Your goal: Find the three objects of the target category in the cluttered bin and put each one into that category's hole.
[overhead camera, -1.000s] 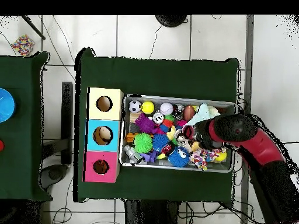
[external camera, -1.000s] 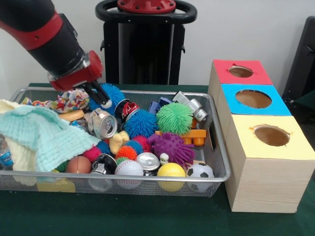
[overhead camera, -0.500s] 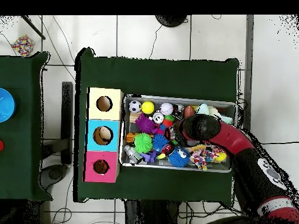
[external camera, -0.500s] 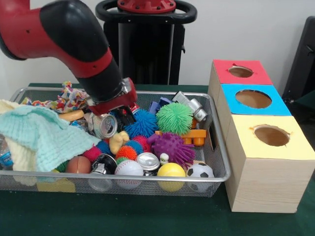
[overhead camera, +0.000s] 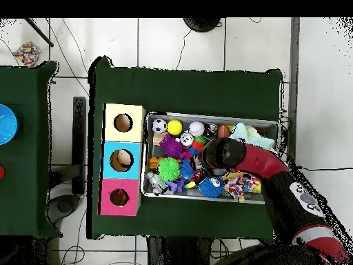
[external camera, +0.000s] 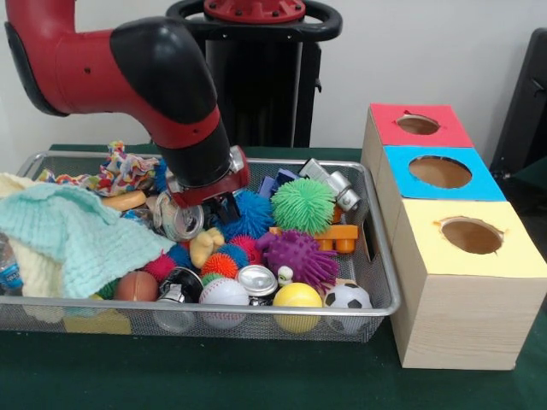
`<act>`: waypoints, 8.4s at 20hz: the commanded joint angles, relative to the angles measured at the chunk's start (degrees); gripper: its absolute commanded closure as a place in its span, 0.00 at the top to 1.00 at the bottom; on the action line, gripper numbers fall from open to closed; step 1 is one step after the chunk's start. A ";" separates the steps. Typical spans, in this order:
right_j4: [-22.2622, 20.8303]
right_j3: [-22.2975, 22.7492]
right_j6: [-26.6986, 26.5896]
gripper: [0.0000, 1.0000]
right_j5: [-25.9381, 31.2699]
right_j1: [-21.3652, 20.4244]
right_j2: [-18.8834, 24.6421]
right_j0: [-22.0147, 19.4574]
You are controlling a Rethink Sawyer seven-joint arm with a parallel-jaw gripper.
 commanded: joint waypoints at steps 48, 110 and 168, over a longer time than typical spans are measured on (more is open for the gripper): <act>-1.72 -1.70 3.07 1.00 -15.25 3.67 3.26 -4.04; 2.84 -1.83 7.19 0.00 -3.02 3.58 -3.58 -0.06; 20.65 31.58 9.30 0.00 -10.17 -19.61 3.32 -7.05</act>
